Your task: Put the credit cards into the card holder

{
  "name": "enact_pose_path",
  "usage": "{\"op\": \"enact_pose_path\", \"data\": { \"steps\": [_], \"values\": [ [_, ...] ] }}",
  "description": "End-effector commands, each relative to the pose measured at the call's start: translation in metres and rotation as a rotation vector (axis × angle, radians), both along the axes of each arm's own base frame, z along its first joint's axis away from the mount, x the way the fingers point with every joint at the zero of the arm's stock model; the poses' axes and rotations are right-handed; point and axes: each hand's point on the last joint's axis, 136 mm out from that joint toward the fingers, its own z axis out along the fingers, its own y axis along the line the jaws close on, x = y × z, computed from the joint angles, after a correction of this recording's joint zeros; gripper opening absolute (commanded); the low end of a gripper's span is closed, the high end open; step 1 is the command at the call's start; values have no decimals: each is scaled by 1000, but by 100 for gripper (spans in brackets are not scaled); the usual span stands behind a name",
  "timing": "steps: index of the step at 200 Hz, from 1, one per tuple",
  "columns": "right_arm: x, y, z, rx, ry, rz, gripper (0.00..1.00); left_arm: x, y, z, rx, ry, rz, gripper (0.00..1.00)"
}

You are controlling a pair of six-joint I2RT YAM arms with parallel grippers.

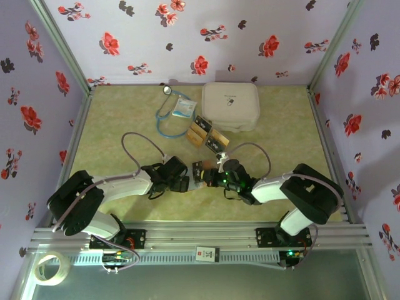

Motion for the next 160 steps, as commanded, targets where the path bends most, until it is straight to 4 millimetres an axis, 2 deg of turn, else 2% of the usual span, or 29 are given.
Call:
{"op": "enact_pose_path", "data": {
  "steps": [1, 57, 160],
  "values": [
    [-7, 1, -4, 9, 15, 16, 0, -8, 20, -4, 82, 15, 15, 100],
    [-11, -5, -12, -6, 31, 11, 0, 12, 34, 17, 65, -24, 89, 100],
    [-10, 4, -17, 46, 58, 17, 0, 17, 55, 7, 87, -5, 149, 100]
  ]
}}
